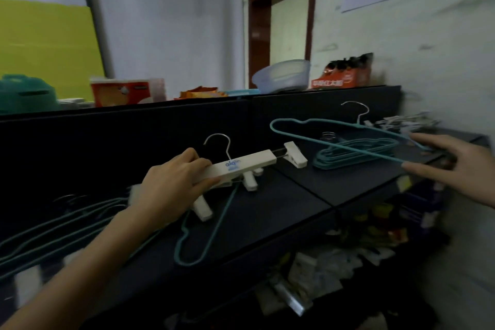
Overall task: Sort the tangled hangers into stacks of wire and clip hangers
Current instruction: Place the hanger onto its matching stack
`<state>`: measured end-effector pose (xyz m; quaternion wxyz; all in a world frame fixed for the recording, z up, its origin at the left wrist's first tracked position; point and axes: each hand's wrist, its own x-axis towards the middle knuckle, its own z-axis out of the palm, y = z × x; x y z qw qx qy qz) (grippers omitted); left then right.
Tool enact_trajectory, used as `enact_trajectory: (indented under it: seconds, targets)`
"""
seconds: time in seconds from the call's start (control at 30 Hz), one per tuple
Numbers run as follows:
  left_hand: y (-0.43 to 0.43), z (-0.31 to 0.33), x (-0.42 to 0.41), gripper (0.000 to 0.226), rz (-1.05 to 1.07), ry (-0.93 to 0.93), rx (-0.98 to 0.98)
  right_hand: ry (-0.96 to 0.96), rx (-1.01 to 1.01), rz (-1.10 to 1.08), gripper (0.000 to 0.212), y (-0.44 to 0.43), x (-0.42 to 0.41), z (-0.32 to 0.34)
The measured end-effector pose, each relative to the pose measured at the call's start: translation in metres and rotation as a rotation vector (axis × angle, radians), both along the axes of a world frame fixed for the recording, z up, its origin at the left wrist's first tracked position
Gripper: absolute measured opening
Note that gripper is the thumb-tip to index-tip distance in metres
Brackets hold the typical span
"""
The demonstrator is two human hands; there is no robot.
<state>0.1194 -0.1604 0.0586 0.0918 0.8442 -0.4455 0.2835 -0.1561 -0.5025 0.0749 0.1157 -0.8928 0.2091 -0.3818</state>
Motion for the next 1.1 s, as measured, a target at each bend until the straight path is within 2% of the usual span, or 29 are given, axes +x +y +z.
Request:
enact_trajectory:
  seconds: [0.17,0.33,0.47,0.6,0.8,0.93,1.1]
  targets:
    - [-0.084,-0.012,-0.031,0.042,-0.011,0.041,0.017,-0.003,0.052,-0.034,0.068,-0.065,-0.05,-0.006]
    - [-0.15,-0.022,-0.055,0.045,-0.032,0.088,0.014,0.042,0.086,0.033,0.06,-0.114,-0.084,-0.015]
    - [-0.19,-0.016,-0.059,0.047,-0.017,0.09,0.01,0.063,0.075,0.029,0.063,-0.147,-0.098,-0.02]
    - [-0.228,-0.003,-0.052,0.047,-0.003,0.098,0.002,0.085,0.151,0.122,0.061,-0.172,-0.099,-0.024]
    - [-0.293,0.019,-0.029,0.046,0.045,0.115,-0.061,0.195,0.195,0.273,0.058,-0.209,-0.074,-0.032]
    - [-0.334,0.036,-0.015,0.045,0.055,0.055,-0.08,0.294,0.191,0.331,0.065,-0.251,-0.034,-0.037]
    - [-0.374,0.051,-0.003,0.046,0.063,0.04,-0.06,0.359,0.172,0.415,0.064,-0.295,0.03,-0.023]
